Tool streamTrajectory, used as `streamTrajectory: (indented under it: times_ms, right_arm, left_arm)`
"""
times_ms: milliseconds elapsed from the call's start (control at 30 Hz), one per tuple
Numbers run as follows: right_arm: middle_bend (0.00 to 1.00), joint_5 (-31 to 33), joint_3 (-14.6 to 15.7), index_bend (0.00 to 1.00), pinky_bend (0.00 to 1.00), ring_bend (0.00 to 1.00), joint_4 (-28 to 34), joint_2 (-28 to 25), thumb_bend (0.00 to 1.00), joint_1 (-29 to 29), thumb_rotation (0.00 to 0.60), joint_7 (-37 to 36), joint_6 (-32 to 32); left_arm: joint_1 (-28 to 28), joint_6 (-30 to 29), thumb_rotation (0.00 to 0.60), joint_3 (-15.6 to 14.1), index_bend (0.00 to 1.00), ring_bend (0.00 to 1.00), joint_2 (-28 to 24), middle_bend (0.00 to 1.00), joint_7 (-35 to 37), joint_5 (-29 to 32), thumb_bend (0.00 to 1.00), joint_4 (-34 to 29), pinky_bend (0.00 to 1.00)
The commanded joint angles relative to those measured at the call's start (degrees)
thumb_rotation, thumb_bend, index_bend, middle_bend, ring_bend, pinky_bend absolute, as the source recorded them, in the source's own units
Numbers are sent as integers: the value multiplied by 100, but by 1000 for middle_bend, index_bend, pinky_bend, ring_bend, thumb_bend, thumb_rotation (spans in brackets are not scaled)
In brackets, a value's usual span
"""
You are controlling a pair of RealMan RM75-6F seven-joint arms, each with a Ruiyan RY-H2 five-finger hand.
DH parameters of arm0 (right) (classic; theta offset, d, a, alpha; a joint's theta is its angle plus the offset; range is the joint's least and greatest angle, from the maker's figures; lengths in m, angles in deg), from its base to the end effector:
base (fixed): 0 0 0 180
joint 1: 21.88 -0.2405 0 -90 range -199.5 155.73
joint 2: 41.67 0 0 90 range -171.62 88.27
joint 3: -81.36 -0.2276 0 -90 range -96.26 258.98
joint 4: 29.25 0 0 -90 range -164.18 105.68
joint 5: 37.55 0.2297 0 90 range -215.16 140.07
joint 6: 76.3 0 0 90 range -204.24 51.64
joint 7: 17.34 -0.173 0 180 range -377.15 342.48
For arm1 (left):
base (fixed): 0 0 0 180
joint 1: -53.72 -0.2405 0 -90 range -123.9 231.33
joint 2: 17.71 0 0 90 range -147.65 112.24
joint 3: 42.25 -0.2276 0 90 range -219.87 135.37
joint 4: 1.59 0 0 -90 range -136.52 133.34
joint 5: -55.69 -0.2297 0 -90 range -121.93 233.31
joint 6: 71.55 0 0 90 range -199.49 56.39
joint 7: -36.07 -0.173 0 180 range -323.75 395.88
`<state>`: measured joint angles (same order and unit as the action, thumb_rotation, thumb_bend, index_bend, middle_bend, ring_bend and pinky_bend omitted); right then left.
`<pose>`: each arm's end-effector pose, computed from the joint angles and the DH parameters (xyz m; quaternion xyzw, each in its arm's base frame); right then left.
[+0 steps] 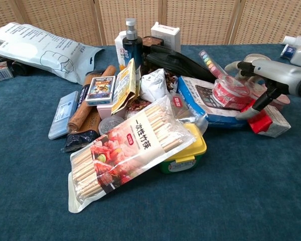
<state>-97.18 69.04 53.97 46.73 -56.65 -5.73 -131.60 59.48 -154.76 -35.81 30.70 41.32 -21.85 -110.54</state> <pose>-0.1769 -0.3512 -0.0339 0.6534 -0.4927 0.3726 0.4375 -0.2662 0.2224 0.1902 -0.5332 -0.4335 -0.4172 0.5947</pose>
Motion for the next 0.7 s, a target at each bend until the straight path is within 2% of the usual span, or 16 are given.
streamTrajectory:
  times_ms: [33,133,300,500,700]
  right_arm:
    - [837,-263,36,464,757,833,-223,158,0,75,600,-211,-231]
    - [925,-472,62,549,881,922,-328,195,0,165,600,-370,-450]
    - [936,-674,91,566,900,936,-138,-8,0,306,600,-417,-708]
    - [937,-964,50,569,900,937,720,-585,0,539,600,-103,-1299]
    - [937,-1150,-199,570,910,944,2122,-1463,0,638,600,460,-1726]
  left_arm:
    - [-6,-9,600,-5,0,0,-1,0,1,-14,45,-2,0]
    - [-5,-1,600,-5,0,0,4,0,-8,-7,44,4,0]
    - [8,27,600,-8,0,0,9,0,-8,-13,44,-12,0]
    - [24,73,600,-12,0,0,5,0,48,-24,46,-23,0]
    - [36,116,600,-37,0,0,-7,0,116,-89,45,-16,0]
